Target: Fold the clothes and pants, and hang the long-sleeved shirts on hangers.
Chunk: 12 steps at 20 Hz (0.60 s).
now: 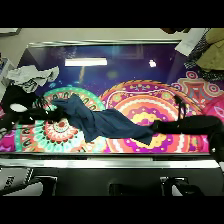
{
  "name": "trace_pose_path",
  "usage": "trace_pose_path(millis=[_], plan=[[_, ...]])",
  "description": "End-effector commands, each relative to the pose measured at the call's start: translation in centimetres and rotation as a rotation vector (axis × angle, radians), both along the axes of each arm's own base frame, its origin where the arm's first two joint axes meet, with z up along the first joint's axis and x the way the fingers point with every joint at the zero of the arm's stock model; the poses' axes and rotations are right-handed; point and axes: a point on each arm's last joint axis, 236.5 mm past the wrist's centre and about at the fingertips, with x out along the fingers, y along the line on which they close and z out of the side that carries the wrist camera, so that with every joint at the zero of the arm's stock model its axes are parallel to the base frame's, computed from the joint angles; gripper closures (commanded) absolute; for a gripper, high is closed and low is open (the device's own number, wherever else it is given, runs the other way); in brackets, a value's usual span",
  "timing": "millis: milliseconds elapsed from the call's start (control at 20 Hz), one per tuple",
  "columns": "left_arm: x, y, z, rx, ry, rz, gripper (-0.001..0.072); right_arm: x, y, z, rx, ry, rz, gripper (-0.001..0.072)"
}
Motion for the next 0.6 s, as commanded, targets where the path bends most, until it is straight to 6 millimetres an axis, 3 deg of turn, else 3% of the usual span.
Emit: trace_pose_path(millis=[0,150,300,400,550], plan=[[5.0,1.9,11.6,0.038,-0.286,0.045,0.0696,7.5,-3.0,10.8,-0.069,-0.376,-0.144,0.0678],[6.7,3.2,25.3,0.102,-0.609,0.067,0.0696,10.1,-5.6,23.2,-0.129,-0.69,-0.249,0.0678],[4.0,3.1,38.7,0.17,-0.916,0.076,0.0696,8.6,-8.9,33.6,-0.208,-0.882,-0.392,0.0679],[0.5,3.3,45.5,0.221,-1.069,0.113,0.0696,6.1,-10.6,39.1,-0.287,-0.984,-0.44,0.0679],[-5.6,5.0,51.7,0.332,-1.194,0.257,0.0695,1.4,-12.1,44.8,-0.363,-1.085,-0.496,0.0679]])
